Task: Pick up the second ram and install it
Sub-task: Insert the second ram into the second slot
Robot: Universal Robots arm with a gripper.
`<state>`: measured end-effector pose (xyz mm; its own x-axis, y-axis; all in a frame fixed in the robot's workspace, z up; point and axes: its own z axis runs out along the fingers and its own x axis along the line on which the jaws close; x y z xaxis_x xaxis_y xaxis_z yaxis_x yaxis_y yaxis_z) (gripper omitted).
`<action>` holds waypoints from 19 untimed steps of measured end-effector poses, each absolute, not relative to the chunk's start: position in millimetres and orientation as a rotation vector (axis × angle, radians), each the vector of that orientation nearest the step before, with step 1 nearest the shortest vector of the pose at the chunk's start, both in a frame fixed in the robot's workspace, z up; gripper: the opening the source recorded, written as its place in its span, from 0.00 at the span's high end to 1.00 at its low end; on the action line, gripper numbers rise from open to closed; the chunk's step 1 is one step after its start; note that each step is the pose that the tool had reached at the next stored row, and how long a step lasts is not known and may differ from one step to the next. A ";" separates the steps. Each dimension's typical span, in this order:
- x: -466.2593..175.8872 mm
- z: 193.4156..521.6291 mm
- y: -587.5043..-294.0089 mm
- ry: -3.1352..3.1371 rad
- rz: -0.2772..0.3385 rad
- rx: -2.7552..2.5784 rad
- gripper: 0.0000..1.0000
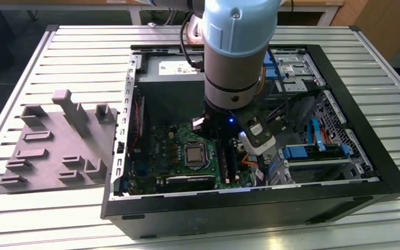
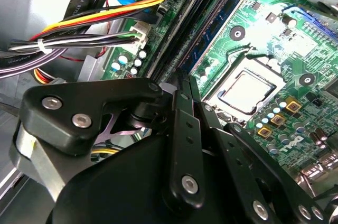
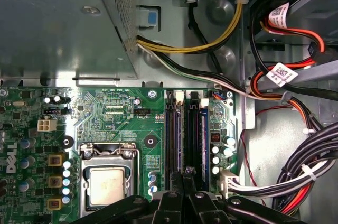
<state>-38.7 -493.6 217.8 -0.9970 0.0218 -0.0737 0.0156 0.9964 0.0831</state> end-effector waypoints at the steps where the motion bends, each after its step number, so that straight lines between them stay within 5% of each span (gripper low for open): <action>1: -38.7 217.5 -493.6 3.064 0.127 0.029 0.89; 16: -38.7 215.3 -493.6 3.064 0.127 0.029 0.89; 19: -38.7 215.1 -493.6 3.064 0.127 0.029 0.82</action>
<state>-38.7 -493.6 215.1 -0.9970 0.0218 -0.0738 0.0156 0.9964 0.0835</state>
